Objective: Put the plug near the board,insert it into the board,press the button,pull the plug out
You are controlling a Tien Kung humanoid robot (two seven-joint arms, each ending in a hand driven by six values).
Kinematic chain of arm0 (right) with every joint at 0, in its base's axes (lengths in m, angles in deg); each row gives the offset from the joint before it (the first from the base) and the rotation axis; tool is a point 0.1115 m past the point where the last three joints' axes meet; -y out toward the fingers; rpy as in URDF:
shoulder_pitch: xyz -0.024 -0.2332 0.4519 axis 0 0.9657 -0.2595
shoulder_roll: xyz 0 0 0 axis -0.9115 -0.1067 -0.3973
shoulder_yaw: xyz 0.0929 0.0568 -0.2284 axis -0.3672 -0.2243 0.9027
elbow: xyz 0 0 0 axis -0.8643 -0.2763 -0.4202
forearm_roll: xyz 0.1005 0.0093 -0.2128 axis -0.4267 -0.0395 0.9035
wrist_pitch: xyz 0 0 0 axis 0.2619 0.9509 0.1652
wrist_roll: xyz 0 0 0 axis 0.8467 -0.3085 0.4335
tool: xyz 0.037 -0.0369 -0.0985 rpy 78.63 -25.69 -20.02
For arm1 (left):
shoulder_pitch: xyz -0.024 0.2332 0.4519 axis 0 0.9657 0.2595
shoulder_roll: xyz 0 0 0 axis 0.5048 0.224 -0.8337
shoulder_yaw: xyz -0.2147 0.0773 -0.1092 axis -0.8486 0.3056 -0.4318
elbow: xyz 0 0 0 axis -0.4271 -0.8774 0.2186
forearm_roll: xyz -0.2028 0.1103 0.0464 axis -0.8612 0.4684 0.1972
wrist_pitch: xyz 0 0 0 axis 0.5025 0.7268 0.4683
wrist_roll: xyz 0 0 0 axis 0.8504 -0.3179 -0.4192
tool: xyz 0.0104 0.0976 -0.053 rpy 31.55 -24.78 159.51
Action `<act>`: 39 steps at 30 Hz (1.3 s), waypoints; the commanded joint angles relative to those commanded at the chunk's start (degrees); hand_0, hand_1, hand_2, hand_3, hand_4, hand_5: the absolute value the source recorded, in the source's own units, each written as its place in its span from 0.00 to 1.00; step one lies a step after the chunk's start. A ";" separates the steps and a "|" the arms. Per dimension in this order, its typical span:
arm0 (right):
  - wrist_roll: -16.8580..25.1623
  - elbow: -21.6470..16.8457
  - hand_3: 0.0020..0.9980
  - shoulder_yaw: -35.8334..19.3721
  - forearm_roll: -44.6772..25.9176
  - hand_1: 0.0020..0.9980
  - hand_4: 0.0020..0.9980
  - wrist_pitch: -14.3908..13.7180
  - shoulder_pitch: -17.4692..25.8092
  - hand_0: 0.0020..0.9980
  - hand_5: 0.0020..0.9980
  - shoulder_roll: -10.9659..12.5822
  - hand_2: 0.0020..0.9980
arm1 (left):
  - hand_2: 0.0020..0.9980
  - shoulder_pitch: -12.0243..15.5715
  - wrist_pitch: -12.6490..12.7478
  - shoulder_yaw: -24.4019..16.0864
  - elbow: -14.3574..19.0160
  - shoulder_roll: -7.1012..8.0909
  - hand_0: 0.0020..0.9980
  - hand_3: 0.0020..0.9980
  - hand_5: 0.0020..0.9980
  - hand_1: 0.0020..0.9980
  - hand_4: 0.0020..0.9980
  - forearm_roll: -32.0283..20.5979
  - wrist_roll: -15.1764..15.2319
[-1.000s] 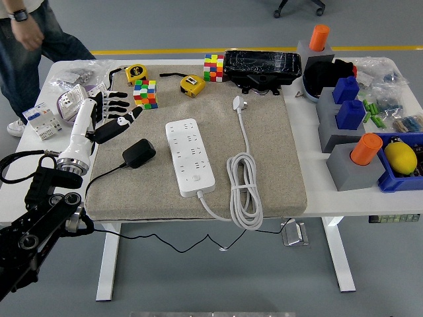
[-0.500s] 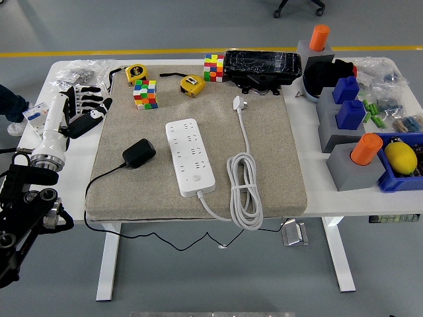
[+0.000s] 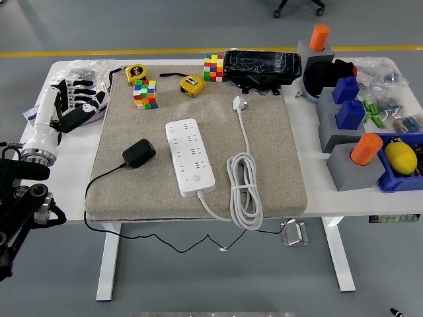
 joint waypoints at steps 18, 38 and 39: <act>0.03 0.04 0.55 0.76 0.21 0.63 0.94 -0.11 -0.44 0.60 0.48 0.30 0.62 | 0.54 2.04 -0.19 -2.15 2.19 1.64 0.46 0.59 0.31 0.51 0.80 0.30 -0.55; -0.06 0.19 0.55 2.09 -0.23 0.63 0.94 0.06 0.16 0.60 0.48 0.27 0.63 | 0.55 2.75 -0.69 -0.69 2.26 2.53 0.46 0.59 0.31 0.51 0.80 0.51 -0.94; -0.07 0.24 0.55 2.12 -0.25 0.63 0.94 0.05 0.22 0.60 0.48 0.26 0.63 | 0.55 2.80 -0.68 -0.60 2.28 2.50 0.46 0.59 0.31 0.51 0.80 0.49 -0.92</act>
